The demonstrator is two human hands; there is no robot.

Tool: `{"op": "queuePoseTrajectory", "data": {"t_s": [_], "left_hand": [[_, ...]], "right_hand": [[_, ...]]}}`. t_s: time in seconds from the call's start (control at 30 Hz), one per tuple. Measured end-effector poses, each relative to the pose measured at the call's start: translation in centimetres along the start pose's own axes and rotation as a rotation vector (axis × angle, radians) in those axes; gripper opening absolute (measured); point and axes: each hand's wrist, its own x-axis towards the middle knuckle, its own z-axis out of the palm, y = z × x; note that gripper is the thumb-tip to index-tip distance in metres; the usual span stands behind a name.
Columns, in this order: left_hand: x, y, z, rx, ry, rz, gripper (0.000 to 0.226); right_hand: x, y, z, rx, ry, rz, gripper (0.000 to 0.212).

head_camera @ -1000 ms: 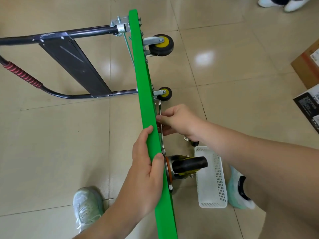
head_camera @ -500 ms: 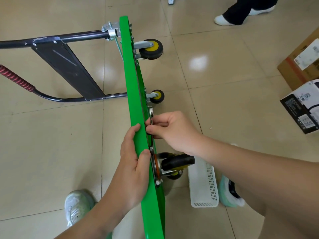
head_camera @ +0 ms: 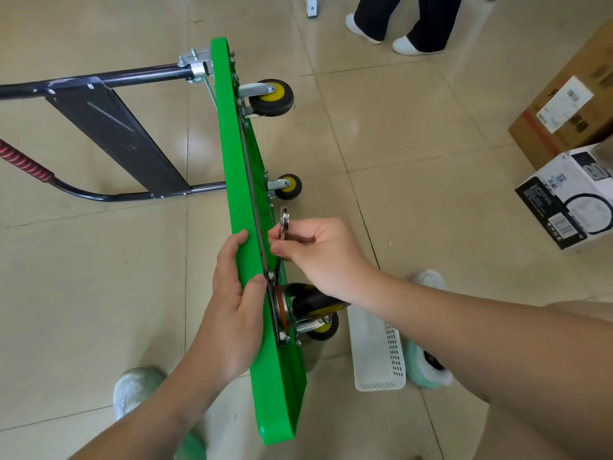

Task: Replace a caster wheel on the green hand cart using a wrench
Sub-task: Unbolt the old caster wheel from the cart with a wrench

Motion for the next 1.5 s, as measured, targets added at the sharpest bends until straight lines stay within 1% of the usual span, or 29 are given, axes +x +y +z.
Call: {"op": "queuePoseTrajectory", "data": {"t_s": [0.17, 0.27, 0.4, 0.53, 0.7, 0.83, 0.9, 0.93, 1.1, 1.23, 1.3, 1.5], "left_hand": [[0.0, -0.2, -0.1, 0.032, -0.015, -0.013, 0.061], [0.1, -0.2, -0.1, 0.032, -0.022, -0.016, 0.060], [0.2, -0.3, -0.2, 0.043, -0.028, -0.011, 0.060], [0.1, -0.2, -0.2, 0.033, -0.032, -0.022, 0.060], [0.0, 0.0, -0.5, 0.034, -0.051, -0.032, 0.059], [0.0, 0.0, -0.6, 0.039, -0.056, -0.032, 0.059], [0.0, 0.0, -0.6, 0.040, -0.062, -0.040, 0.060], [0.0, 0.0, -0.6, 0.043, -0.066, -0.044, 0.060], [0.0, 0.0, -0.6, 0.036, -0.068, -0.041, 0.063], [0.0, 0.3, -0.5, 0.034, -0.056, -0.030, 0.060], [0.0, 0.4, -0.4, 0.029, -0.044, -0.024, 0.059], [0.1, 0.0, -0.2, 0.047, -0.015, -0.010, 0.061]], "right_hand": [[2.3, -2.1, -1.1, -0.068, 0.066, -0.047, 0.023], [3.9, -2.3, -1.3, -0.081, 0.076, 0.021, 0.019], [5.7, -1.6, -1.2, -0.104, 0.044, 0.133, 0.010], [7.0, -0.6, -1.2, -0.115, 0.012, 0.227, 0.014], [8.1, 0.7, -0.6, -0.149, -0.038, 0.336, 0.028], [8.2, 1.7, -0.3, -0.121, -0.059, 0.462, 0.031], [8.1, 2.0, -0.1, -0.105, -0.057, 0.483, 0.035], [8.1, 2.0, 0.0, -0.099, -0.058, 0.481, 0.036], [7.6, 1.4, 0.2, -0.108, -0.070, 0.396, 0.024], [5.9, 0.9, 0.0, -0.128, -0.034, 0.284, 0.015], [4.7, 0.6, -0.2, -0.115, -0.045, 0.218, 0.010], [0.4, 0.0, -0.1, -0.106, -0.134, 0.066, 0.024]]}}
